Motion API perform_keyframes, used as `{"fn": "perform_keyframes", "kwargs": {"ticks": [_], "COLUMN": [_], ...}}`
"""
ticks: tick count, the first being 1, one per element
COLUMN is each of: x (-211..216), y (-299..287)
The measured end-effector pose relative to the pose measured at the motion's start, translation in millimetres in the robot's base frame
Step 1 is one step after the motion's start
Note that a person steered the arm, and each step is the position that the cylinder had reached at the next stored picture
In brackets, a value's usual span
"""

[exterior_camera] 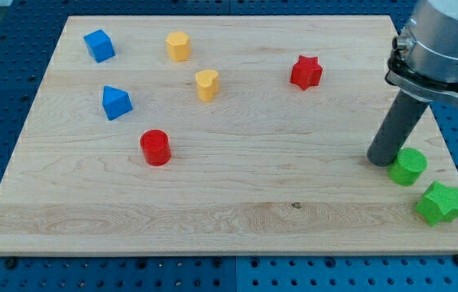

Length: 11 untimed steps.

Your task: Slightly push the red star upwards of the board

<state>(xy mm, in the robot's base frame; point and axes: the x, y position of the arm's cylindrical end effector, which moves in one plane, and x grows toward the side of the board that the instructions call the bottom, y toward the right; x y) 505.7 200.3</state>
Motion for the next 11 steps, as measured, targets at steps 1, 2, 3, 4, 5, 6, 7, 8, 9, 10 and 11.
{"fn": "perform_keyframes", "kwargs": {"ticks": [1, 2, 3, 4, 5, 6, 7, 8, 9, 10, 11], "x": [-7, -4, 5, 5, -3, -21, -37, -56, -82, -96, -109], "y": [0, 3, 25, 30, 25, 11, -1, -10, -22, -34, -43]}}
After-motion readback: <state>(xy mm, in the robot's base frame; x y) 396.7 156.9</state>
